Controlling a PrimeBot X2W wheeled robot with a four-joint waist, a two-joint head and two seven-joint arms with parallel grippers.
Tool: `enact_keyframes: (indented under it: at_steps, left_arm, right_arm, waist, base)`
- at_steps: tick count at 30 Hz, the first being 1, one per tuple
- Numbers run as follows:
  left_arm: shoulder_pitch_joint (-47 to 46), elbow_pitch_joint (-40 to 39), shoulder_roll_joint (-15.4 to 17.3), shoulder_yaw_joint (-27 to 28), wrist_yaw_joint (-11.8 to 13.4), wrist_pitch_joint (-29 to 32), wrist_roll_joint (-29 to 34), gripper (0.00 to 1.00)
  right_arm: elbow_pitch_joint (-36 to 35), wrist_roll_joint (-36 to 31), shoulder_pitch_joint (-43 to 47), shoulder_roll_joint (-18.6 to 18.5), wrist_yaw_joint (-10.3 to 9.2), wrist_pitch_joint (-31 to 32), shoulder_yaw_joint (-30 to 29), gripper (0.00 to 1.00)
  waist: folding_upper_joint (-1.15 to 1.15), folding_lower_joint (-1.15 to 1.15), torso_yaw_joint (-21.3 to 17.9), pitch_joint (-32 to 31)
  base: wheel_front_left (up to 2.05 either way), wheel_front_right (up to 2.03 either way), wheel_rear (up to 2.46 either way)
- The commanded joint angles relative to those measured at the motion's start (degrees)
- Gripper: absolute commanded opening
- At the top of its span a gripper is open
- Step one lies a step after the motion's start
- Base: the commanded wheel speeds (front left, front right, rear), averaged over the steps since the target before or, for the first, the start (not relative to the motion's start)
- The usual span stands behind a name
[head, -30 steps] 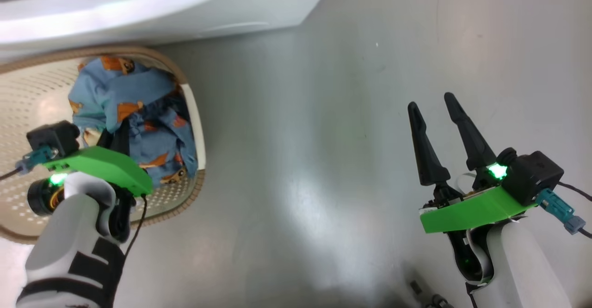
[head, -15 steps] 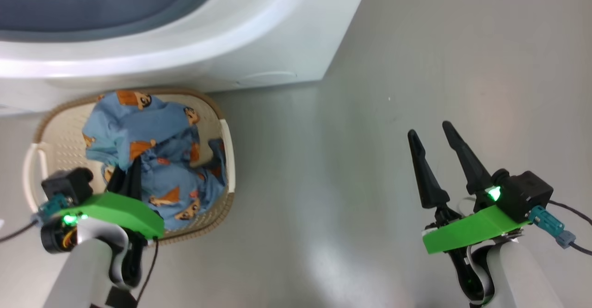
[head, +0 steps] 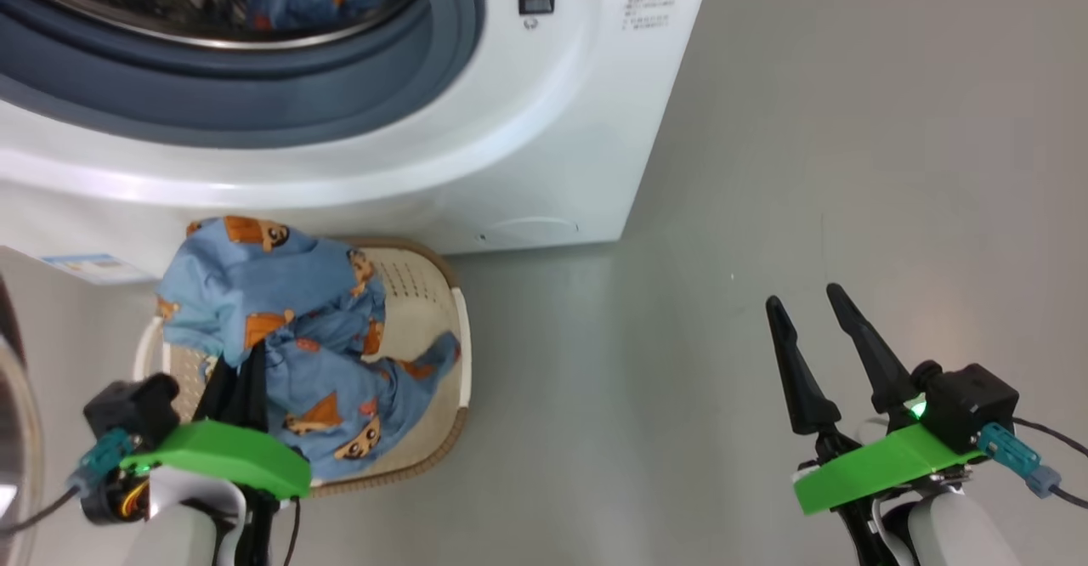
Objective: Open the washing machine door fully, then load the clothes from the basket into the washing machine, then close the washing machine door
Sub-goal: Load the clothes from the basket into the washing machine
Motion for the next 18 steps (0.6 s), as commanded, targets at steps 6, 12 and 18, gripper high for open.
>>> enact_keyframes:
  at_steps: [6, 12, 18]
  left_arm:
    - [4.26, -6.35, 0.18, 4.19, 0.06, -0.78, 3.64, 0.00]
    - [8.11, -10.83, -0.46, 6.31, 0.81, -0.79, 6.32, 0.00]
    - [12.28, -14.45, -0.79, 8.11, 1.23, -0.79, 8.62, 0.00]
  right_arm:
    - [-1.11, 0.14, 2.63, -0.35, 0.17, -0.27, 0.73, 1.00]
    - [-1.09, 0.29, 4.34, -0.20, 0.17, -0.27, 0.15, 1.00]
    - [-0.70, 0.14, 6.28, -0.49, 0.17, -0.27, -0.10, 1.00]
  waist:
    - [0.00, 0.00, 0.70, -6.88]
    - [0.00, 0.00, 0.12, -11.09]
    - [0.00, 0.00, -0.30, -15.64]
  base:
    - [0.00, 0.00, 0.00]
    - [0.00, 0.00, 0.00]
    - [0.00, 0.00, 0.00]
